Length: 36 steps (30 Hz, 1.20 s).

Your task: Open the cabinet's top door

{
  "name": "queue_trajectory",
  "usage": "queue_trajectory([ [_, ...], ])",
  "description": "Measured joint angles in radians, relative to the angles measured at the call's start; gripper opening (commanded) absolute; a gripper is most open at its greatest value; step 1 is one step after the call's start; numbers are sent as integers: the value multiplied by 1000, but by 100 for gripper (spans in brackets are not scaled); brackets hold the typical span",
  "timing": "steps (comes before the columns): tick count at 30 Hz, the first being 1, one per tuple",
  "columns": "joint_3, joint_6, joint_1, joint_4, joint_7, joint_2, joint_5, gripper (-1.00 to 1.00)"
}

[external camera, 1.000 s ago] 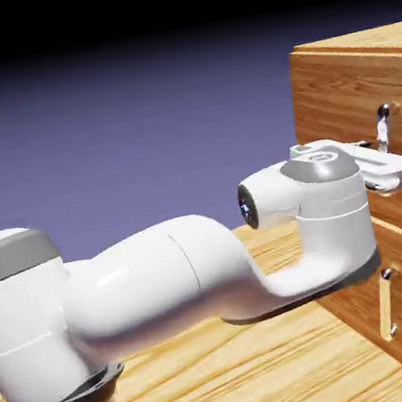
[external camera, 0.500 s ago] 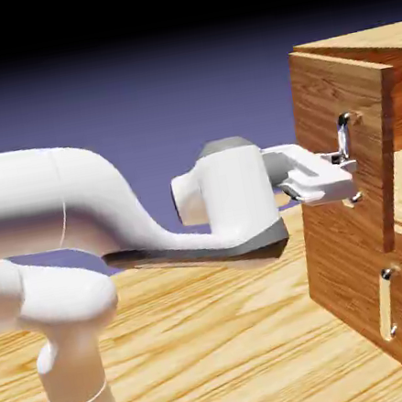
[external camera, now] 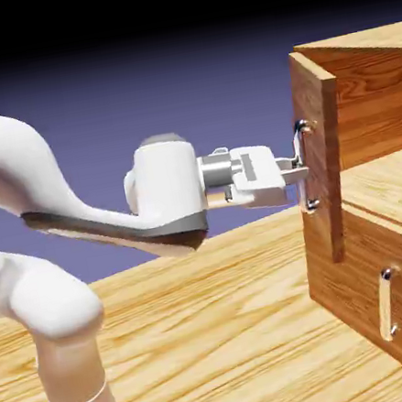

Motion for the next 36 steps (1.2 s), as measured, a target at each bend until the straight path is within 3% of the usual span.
queue_trajectory([
  [10,298,-258,-34,-135,-141,-109,435,-100],
  [19,585,-553,32,-133,-178,-77,826,-100],
  [26,827,-838,55,-11,-139,91,1126,-100],
  [36,1099,-1256,-35,311,-18,449,1393,-100],
])
